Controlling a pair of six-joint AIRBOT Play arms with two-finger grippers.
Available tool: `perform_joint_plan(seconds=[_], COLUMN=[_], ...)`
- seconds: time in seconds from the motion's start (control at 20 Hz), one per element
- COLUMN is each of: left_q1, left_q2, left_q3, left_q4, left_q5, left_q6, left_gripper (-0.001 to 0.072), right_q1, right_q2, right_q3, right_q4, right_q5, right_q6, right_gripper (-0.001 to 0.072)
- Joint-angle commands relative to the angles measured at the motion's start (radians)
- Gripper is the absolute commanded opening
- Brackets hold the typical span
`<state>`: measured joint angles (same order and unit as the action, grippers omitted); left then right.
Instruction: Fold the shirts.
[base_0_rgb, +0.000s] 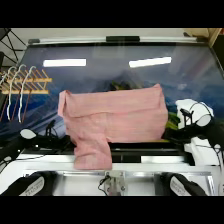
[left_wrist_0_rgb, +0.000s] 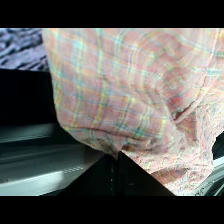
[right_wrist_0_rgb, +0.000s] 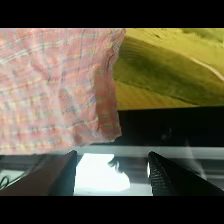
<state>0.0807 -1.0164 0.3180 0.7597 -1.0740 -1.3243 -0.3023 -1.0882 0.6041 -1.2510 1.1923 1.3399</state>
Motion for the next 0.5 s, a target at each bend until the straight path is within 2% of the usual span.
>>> perform_joint_plan(seconds=[0.0, 0.25, 0.45], left_q1=[0.000, 0.000, 0.000], left_q2=[0.000, 0.000, 0.000], left_q3=[0.000, 0.000, 0.000], left_q4=[-0.005, -0.005, -0.005], left_q5=[-0.008, 0.000, 0.000], left_q6=[-0.001, -0.004, -0.008], left_gripper=[0.0029, 0.0029, 0.0029], right_q1=[0.001, 0.001, 0.097], right_q2=[0.004, -0.043, -0.106], right_q3=[-0.042, -0.051, -0.051], right_q4=[0.042, 0.123, 0.103], right_q5=[-0.085, -0.127, -0.119], right_q6=[-0.005, -0.004, -0.010], right_gripper=[0.0552, 0.0552, 0.0547])
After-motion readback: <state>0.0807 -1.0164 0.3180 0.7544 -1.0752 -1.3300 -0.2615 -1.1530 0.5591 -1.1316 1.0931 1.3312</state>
